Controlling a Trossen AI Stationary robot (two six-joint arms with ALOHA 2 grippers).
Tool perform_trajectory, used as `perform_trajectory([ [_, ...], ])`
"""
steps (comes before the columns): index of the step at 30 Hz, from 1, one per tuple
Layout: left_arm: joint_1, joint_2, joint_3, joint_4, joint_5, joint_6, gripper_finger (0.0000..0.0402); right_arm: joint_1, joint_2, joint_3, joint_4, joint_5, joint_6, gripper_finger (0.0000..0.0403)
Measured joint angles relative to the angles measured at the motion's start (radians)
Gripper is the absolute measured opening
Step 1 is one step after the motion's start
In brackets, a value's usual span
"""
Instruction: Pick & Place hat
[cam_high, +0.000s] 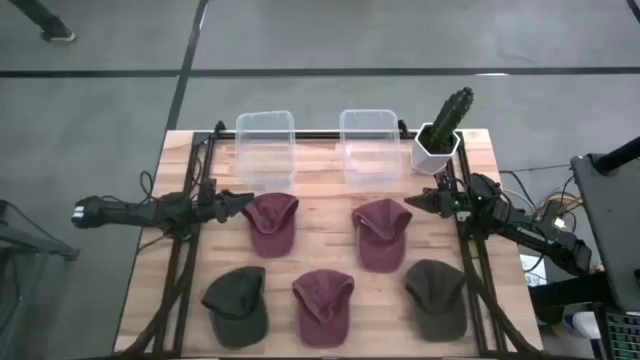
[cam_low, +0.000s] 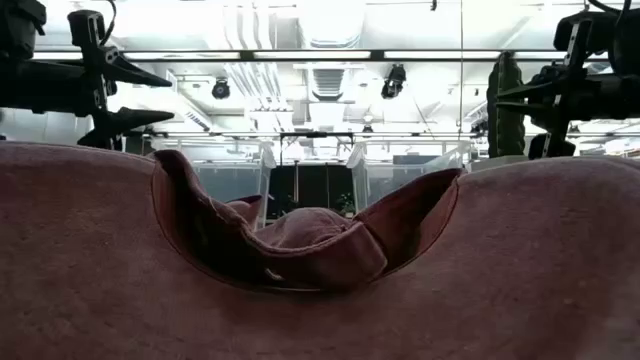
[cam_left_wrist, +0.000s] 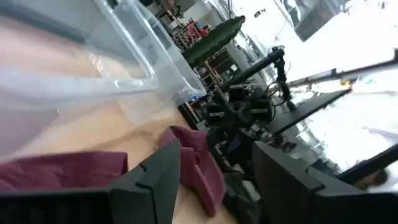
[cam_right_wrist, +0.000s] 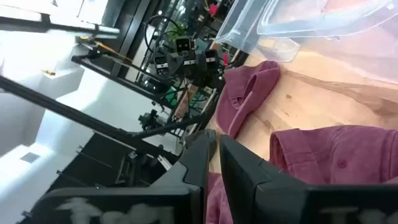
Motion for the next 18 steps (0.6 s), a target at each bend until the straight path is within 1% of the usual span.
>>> perform_trajectory([
  [6, 0.0, 0.0, 0.0, -0.001, 0.001, -0.112, 0.0193, 0.0, 0.0, 0.0, -0.001, 0.019, -0.025, 0.0036],
  [11, 0.0, 0.0, 0.0, -0.001, -0.014, -0.106, 0.0193, 0.0, 0.0, 0.0, -0.002, 0.031, 0.006, 0.0036],
  [15, 0.0, 0.0, 0.0, -0.001, -0.074, -0.134, 0.0193, 0.0, 0.0, 0.0, -0.002, 0.031, 0.086, 0.0036],
  [18, 0.0, 0.0, 0.0, -0.001, -0.096, -0.136, 0.0193, 0.0, 0.0, 0.0, -0.002, 0.028, 0.159, 0.0036],
])
